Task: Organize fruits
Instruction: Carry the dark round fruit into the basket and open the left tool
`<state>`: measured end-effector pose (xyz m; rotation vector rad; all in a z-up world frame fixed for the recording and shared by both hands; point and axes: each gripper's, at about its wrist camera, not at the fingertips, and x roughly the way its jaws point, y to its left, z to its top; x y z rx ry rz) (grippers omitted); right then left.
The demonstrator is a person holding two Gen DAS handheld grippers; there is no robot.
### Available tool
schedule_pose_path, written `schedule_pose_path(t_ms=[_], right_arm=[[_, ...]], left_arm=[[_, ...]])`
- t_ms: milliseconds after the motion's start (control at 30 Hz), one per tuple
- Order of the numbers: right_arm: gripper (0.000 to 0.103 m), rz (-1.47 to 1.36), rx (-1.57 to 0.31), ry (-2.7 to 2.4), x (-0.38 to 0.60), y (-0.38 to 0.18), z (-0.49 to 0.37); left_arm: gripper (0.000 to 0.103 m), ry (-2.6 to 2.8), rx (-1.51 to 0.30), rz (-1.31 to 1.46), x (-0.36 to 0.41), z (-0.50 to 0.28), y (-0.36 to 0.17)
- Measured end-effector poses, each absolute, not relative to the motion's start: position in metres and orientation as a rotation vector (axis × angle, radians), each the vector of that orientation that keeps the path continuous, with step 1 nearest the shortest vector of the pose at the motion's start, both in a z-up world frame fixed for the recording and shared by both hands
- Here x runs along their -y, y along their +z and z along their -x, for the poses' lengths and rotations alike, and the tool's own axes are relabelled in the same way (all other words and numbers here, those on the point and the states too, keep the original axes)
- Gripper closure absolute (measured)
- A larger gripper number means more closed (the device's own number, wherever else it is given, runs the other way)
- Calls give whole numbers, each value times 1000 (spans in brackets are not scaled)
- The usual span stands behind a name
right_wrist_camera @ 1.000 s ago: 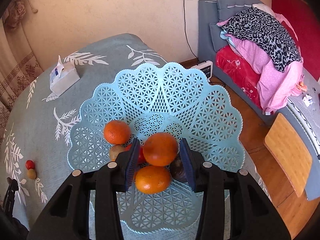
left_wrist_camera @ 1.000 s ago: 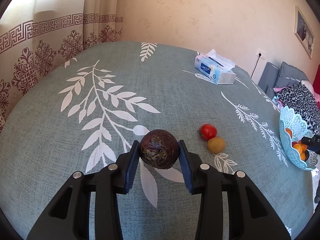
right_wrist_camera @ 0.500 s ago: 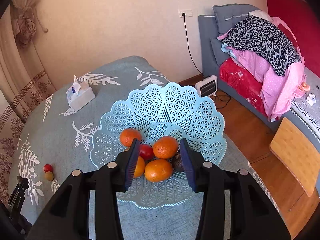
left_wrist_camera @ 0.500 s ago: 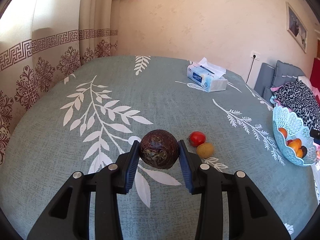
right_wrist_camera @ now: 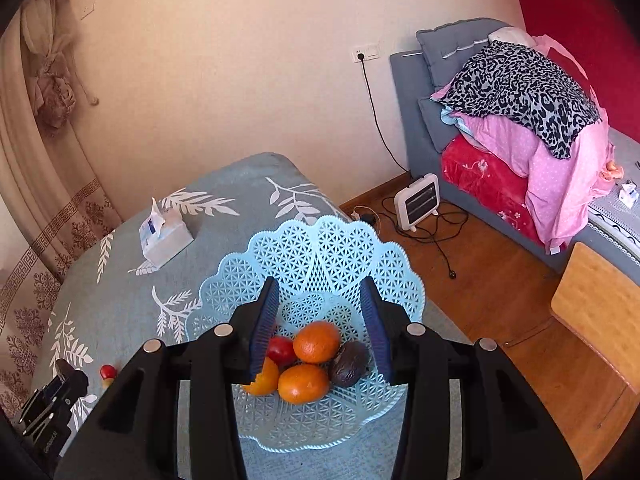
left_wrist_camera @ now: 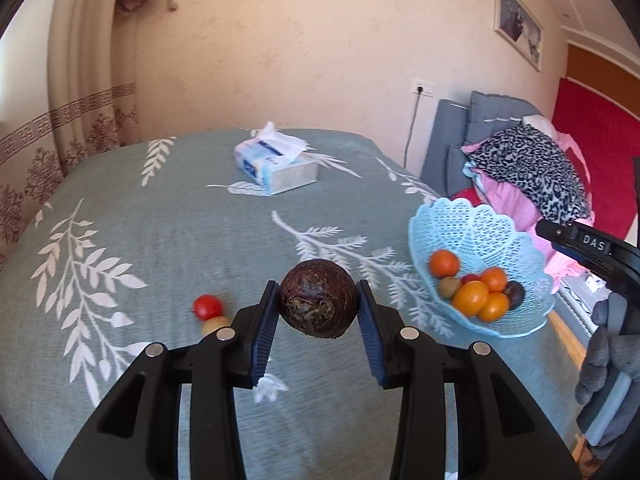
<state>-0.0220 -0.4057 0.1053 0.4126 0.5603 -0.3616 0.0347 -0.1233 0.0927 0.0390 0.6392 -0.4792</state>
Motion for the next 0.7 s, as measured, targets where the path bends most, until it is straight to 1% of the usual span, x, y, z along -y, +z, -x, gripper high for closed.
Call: schedule_pose_path(t_ms=[33, 67, 333, 633, 667, 700], right_arm=[[51, -410, -556, -362, 408, 108, 23], [49, -409, -546, -369, 410, 110, 24], [49, -420, -537, -377, 421, 114, 28], [49, -431, -532, -361, 422, 117, 30], [49, -429, -533, -358, 420, 117, 29], [49, -427, -535, -355, 419, 117, 28]], left_arm=[[64, -504, -649, -37, 133, -36, 93], [64, -522, -657, -40, 143, -37, 93], [64, -655, -701, -109, 217, -46, 84], [63, -698, -731, -155, 257, -55, 74], [61, -701, -731, -155, 258, -55, 73], [54, -702, -729, -155, 258, -55, 73]])
